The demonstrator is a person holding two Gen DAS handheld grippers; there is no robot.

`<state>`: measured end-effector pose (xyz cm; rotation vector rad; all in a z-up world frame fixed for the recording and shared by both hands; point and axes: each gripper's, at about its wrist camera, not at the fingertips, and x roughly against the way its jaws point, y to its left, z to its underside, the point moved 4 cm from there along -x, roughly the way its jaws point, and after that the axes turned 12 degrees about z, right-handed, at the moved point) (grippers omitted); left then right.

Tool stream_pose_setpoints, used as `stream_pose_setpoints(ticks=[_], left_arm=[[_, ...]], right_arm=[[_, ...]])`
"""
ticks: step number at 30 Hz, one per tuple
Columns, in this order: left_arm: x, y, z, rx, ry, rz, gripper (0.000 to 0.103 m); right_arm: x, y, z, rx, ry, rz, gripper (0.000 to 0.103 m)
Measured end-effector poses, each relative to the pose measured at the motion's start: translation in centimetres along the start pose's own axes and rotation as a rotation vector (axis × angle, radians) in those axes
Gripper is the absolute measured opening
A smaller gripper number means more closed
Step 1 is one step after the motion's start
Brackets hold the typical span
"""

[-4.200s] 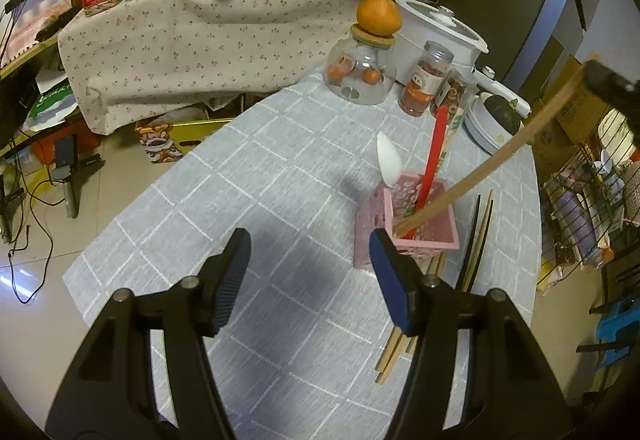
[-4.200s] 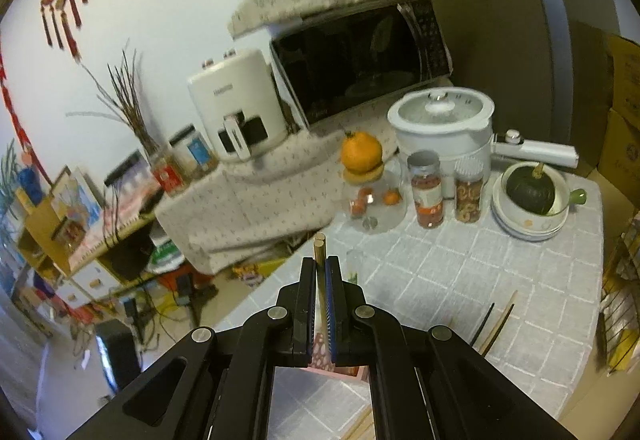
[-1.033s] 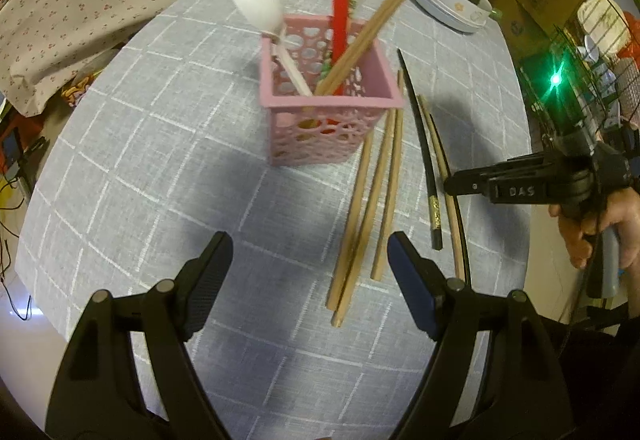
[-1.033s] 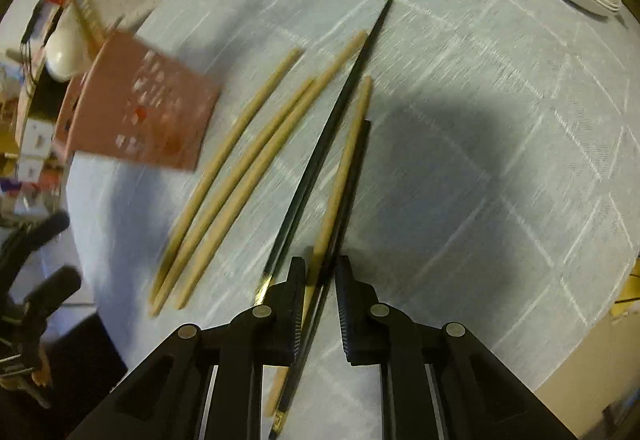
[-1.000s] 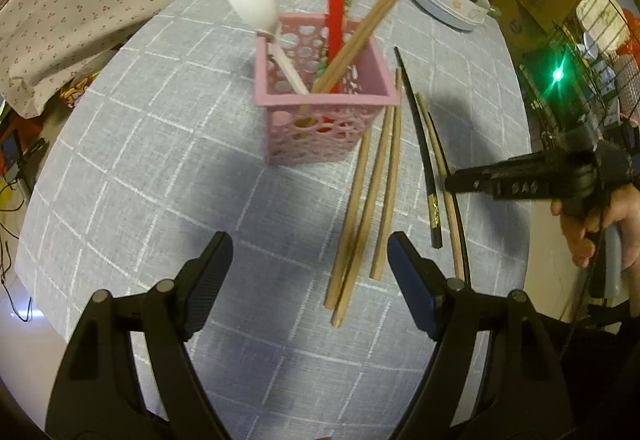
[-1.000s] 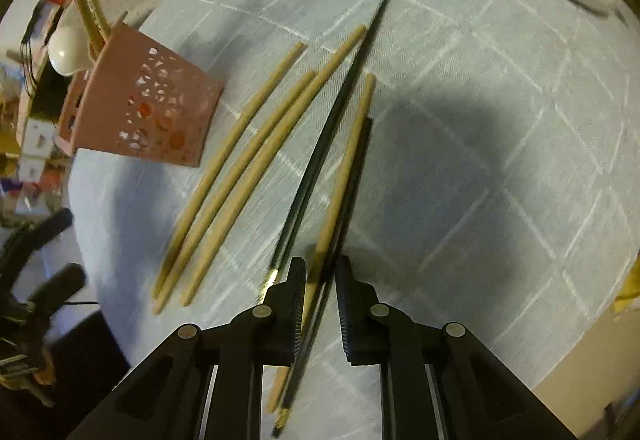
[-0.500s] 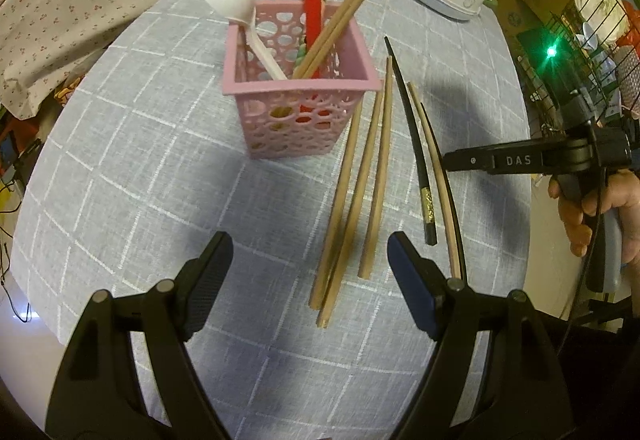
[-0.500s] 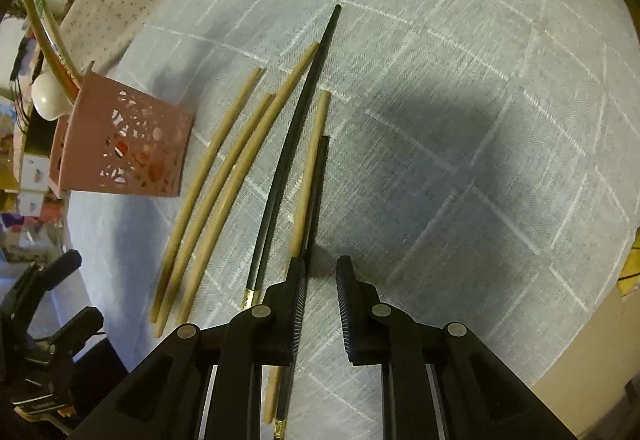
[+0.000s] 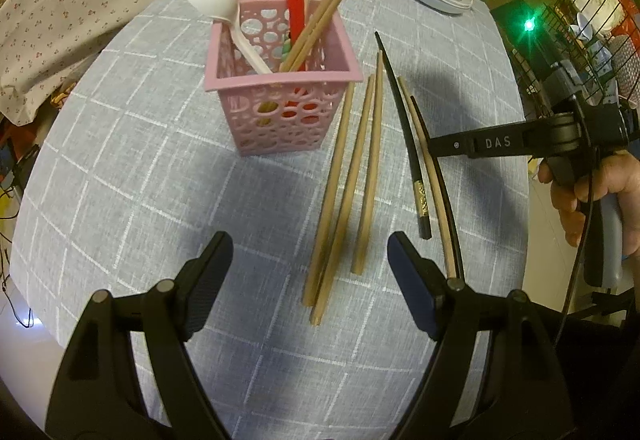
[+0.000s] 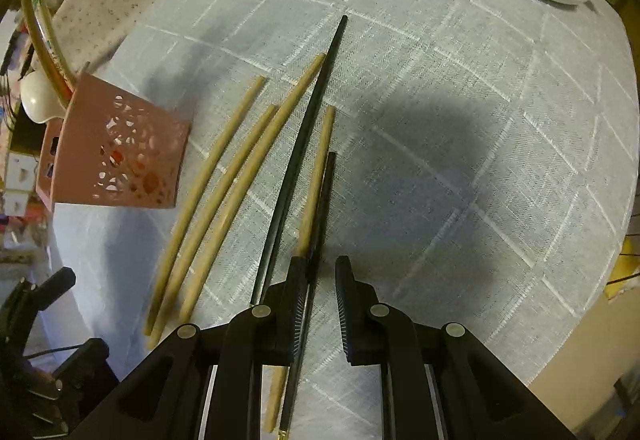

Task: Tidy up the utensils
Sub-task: 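Lift the black chopstick with the right tool while the left tool grasps a wooden chopstick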

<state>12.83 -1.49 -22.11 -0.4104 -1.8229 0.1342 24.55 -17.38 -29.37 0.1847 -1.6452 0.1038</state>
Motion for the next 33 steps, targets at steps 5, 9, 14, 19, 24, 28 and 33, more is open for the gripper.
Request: stream_pose_setpoints(ticks=[5, 9, 14, 19, 24, 28, 33], left_arm=[[0.0, 0.0, 0.0, 0.001, -0.004, 0.004, 0.08], [0.3, -0.3, 0.0, 0.0, -0.012, 0.015, 0.08], [0.4, -0.6, 0.2, -0.011, -0.021, 0.014, 0.08], [0.5, -1.4, -0.1, -0.012, -0.034, 0.04, 0.08], [0.6, -4.1, -0.3, -0.052, -0.057, 0.096, 0.071], [-0.7, -6.5, -0.5, -0.069, -0.025, 0.183, 0.041], [-3.3, -9.3, -2.3, -0.083, -0.031, 0.198, 0.023]], right_arm=[[0.0, 1.1, 0.1, 0.029, -0.015, 0.039, 0.015], [-0.5, 0.9, 0.7, 0.034, 0.034, 0.096, 0.015], [0.0, 0.1, 0.4, -0.018, 0.018, 0.051, 0.014], [-0.5, -0.7, 0.5, -0.011, -0.01, 0.06, 0.009], [0.5, -2.2, 1.7, -0.068, -0.032, -0.005, 0.005], [2.7, -5.1, 3.1, -0.095, -0.073, -0.066, 0.005], [4.0, -7.9, 5.0, -0.124, -0.094, -0.127, 0.006]])
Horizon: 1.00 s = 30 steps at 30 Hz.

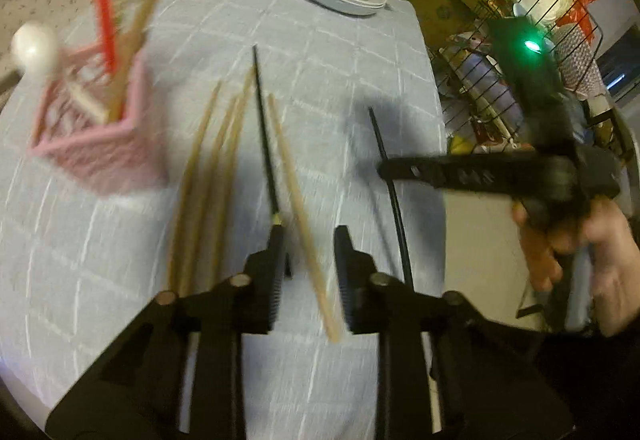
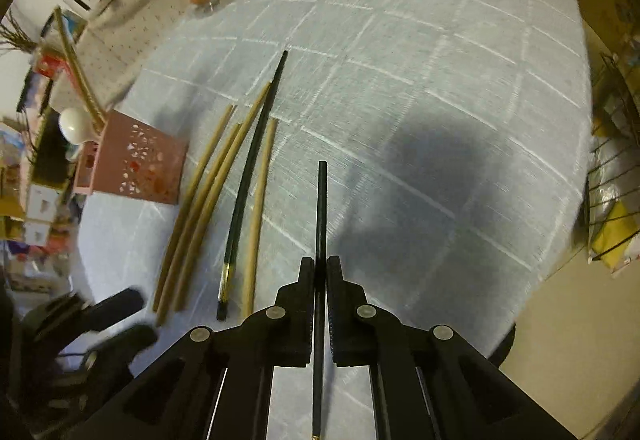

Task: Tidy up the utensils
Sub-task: 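Lift the black chopstick with the right tool while the left tool grasps a wooden chopstick, then put the wooden chopstick in the basket with the left tool while the right tool carries its chopstick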

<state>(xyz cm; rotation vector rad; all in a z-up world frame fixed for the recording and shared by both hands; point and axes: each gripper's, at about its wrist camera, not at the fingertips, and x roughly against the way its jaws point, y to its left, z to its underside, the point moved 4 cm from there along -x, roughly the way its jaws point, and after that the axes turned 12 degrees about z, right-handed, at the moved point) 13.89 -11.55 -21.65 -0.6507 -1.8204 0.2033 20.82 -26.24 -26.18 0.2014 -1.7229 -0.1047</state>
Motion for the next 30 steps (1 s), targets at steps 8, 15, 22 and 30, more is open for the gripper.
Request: stream_pose_setpoints(ticks=[8, 15, 22, 30], left_arm=[[-4.9, 1.7, -3.7, 0.059, 0.006, -0.126, 0.015], [-7.2, 3.7, -5.5, 0.136, 0.024, -0.14, 0.011], [-8.1, 4.4, -6.0, 0.17, 0.035, -0.169, 0.011], [-5.1, 2.5, -5.1, 0.087, -0.02, -0.185, 0.006]], right_arm=[[0.5, -3.1, -0.1, -0.056, -0.02, -0.032, 0.006], [-0.4, -4.0, 0.2, -0.063, 0.001, -0.03, 0.006], [0.1, -4.3, 0.4, -0.071, -0.018, -0.017, 0.006], [3.3, -3.3, 1.1, -0.089, -0.117, 0.02, 0.006]])
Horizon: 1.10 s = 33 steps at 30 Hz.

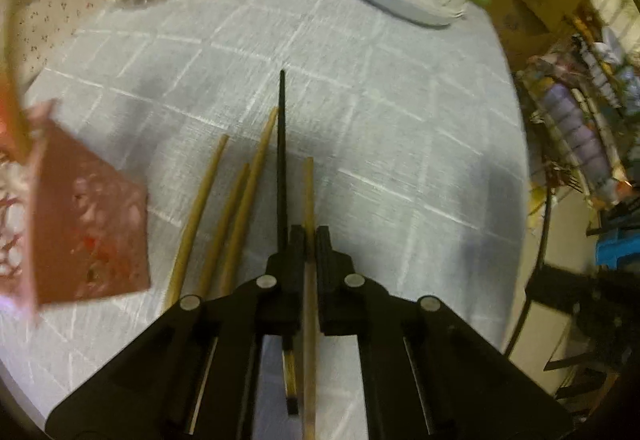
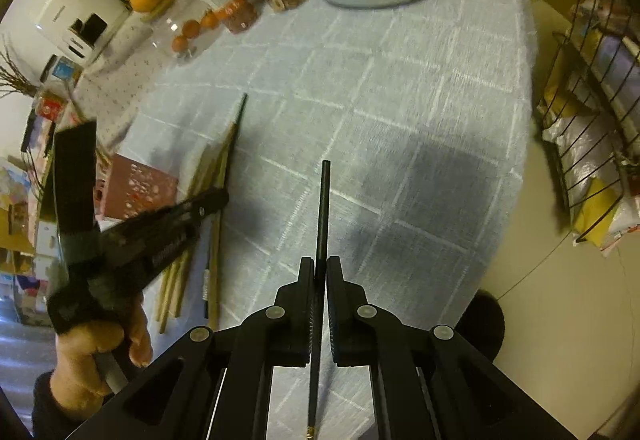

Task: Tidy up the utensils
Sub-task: 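Put the wooden chopstick in the basket with the left tool while the right tool carries its chopstick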

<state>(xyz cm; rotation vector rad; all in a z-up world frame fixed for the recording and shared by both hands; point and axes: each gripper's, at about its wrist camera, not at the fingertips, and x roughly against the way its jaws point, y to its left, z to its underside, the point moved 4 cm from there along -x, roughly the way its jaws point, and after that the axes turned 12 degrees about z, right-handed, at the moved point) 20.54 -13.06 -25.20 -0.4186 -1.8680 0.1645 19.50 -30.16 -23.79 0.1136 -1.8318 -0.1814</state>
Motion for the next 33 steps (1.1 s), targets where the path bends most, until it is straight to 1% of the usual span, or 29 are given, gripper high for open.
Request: stream_pose_setpoints(ticks=[2, 4, 7, 10, 11, 13, 14, 16, 18, 21, 25, 28, 30, 33], left_arm=[[2.5, -0.4, 0.6, -0.025, -0.034, 0.017, 0.006], [4.4, -0.9, 1.0, -0.052, -0.071, 0.019, 0.006], [8.6, -1.3, 2.1, -0.123, -0.155, 0.012, 0.006], [11.3, -1.3, 2.3, -0.144, -0.217, 0.023, 0.006], [12.9, -1.2, 2.6, -0.146, -0.246, 0.036, 0.006], [14.3, -1.2, 2.4, -0.149, -0.282, 0.056, 0.006], [15.8, -1.0, 2.7, -0.152, -0.314, 0.065, 0.006], [17.4, -0.9, 2.5, -0.148, -0.356, 0.082, 0.006], [19.8, -0.5, 2.6, -0.134, -0.418, 0.103, 0.006], [22.1, 0.3, 2.3, -0.12, -0.49, 0.128, 0.006], [25.6, 0.6, 2.2, -0.136, -0.614, 0.12, 0.006], [27.7, 1.1, 1.9, -0.142, -0.73, 0.099, 0.006], [28.4, 1.6, 1.6, -0.149, -0.792, 0.077, 0.006], [28.3, 2.7, 1.0, -0.137, -0.842, 0.032, 0.006]], right_arm=[[1.2, 0.6, 0.2, 0.014, -0.038, 0.011, 0.006], [2.1, 1.3, 0.5, 0.037, -0.082, 0.036, 0.006], [4.4, 3.1, 1.2, 0.093, -0.162, 0.054, 0.006], [6.5, 4.5, 1.6, 0.133, -0.238, 0.08, 0.006], [7.6, 5.1, 1.7, 0.14, -0.276, 0.073, 0.006], [9.2, 6.0, 2.0, 0.14, -0.327, 0.056, 0.006], [9.9, 6.3, 2.0, 0.138, -0.35, 0.047, 0.006], [11.2, 7.1, 1.9, 0.134, -0.393, 0.024, 0.006], [12.2, 7.9, 1.6, 0.14, -0.437, 0.011, 0.005], [13.2, 8.9, 1.2, 0.138, -0.484, 0.003, 0.005], [15.3, 10.3, 0.3, 0.12, -0.547, -0.031, 0.005], [16.6, 11.4, 0.0, 0.121, -0.581, -0.049, 0.005], [17.3, 12.1, -0.3, 0.115, -0.601, -0.065, 0.005], [17.6, 12.9, -0.5, 0.109, -0.612, -0.088, 0.005]])
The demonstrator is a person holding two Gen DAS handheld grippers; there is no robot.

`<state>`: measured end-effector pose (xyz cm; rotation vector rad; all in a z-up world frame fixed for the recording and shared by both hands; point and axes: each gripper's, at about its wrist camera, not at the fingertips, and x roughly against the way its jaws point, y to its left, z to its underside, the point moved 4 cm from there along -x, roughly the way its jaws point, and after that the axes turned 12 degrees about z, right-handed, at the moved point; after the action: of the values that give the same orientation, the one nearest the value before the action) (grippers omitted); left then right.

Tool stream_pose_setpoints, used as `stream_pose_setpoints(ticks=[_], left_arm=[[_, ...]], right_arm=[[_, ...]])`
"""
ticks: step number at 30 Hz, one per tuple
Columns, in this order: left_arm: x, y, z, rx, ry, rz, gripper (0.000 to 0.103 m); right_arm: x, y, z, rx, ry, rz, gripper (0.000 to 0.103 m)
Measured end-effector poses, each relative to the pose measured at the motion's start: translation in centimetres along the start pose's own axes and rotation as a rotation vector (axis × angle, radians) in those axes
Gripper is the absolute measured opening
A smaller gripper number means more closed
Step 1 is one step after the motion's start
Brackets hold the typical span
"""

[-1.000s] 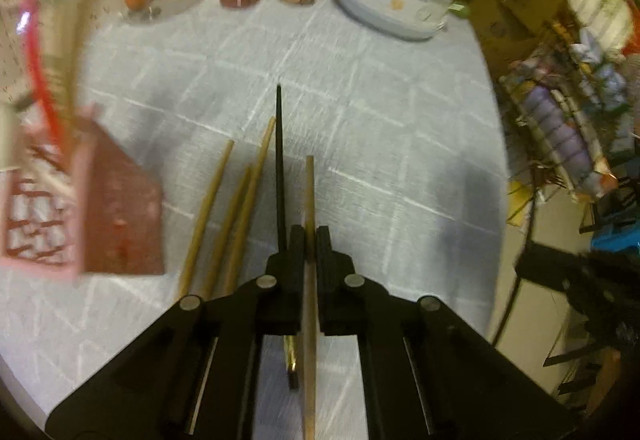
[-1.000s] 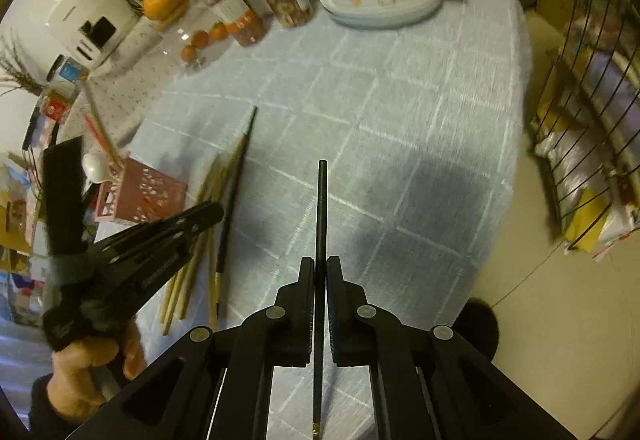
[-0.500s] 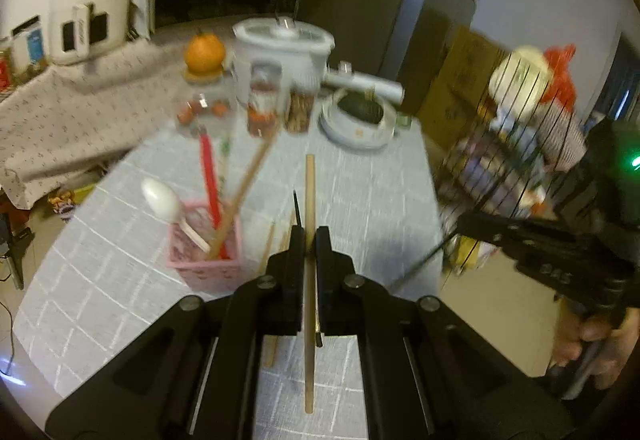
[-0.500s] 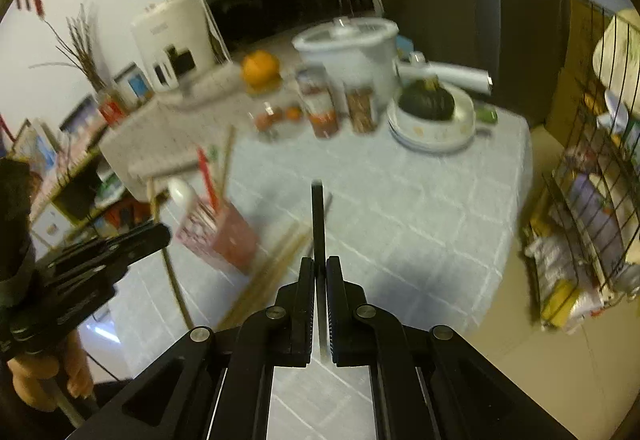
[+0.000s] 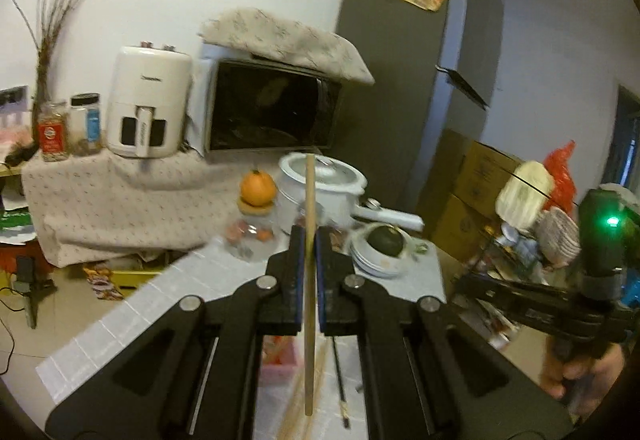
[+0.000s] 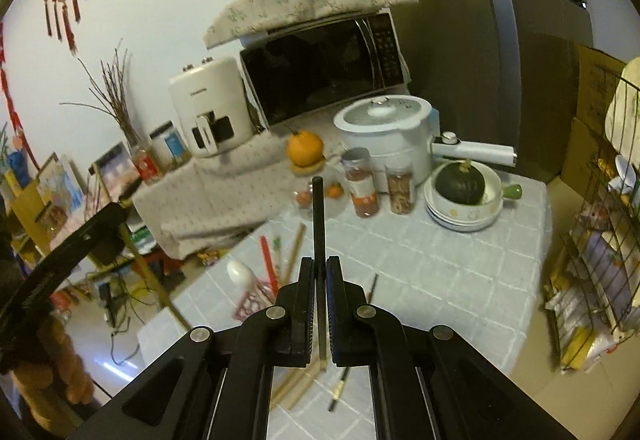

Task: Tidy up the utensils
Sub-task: 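Put the wooden chopstick in the basket with the left tool while the right tool carries its chopstick, then lower the black chopstick into the pink basket and open the right tool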

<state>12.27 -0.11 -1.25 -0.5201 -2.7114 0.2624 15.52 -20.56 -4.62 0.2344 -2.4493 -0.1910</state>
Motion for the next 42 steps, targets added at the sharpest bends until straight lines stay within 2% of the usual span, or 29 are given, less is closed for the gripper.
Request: stream_pose_setpoints(ticks=[3, 9, 13, 16, 22, 25, 27, 29, 31, 37, 42], left_arm=[[-0.8, 1.3, 0.2, -0.011, -0.041, -0.048, 0.006], [-1.7, 2.9, 0.3, -0.032, -0.14, -0.095, 0.006], [-2.7, 2.7, 0.5, -0.094, -0.156, -0.142, 0.006], [-3.7, 2.9, 1.1, -0.121, -0.14, -0.156, 0.006], [-6.2, 3.3, 2.7, -0.146, -0.065, -0.178, 0.006], [-7.3, 4.1, 3.4, -0.126, -0.013, -0.188, 0.006], [-8.0, 4.5, 3.6, -0.092, 0.035, -0.162, 0.006], [-8.1, 4.5, 3.6, -0.072, 0.057, -0.148, 0.012], [-7.9, 4.4, 3.5, -0.063, 0.075, -0.144, 0.028], [-6.1, 4.7, 3.0, -0.003, 0.137, -0.154, 0.041], [-4.1, 6.2, 3.7, 0.085, 0.232, -0.192, 0.05]], right_arm=[[-0.2, 0.9, -0.1, -0.006, 0.0, -0.015, 0.005], [-0.8, 2.0, 0.0, -0.004, -0.006, -0.018, 0.005], [-1.0, 2.0, 0.0, -0.01, -0.006, -0.018, 0.005], [-1.3, 2.1, 0.0, -0.009, -0.001, -0.016, 0.005], [-1.5, 2.2, 0.0, -0.007, 0.001, -0.014, 0.005], [-1.5, 2.3, -0.1, -0.008, -0.002, -0.017, 0.005], [-1.4, 2.4, -0.2, -0.009, -0.006, -0.021, 0.005], [-1.2, 2.6, -0.4, -0.007, -0.013, -0.03, 0.005], [-1.0, 2.7, -0.5, -0.007, -0.019, -0.035, 0.005], [-0.2, 3.1, -1.6, -0.019, -0.057, -0.058, 0.005], [-0.5, 4.4, -2.7, -0.028, -0.088, -0.082, 0.006]])
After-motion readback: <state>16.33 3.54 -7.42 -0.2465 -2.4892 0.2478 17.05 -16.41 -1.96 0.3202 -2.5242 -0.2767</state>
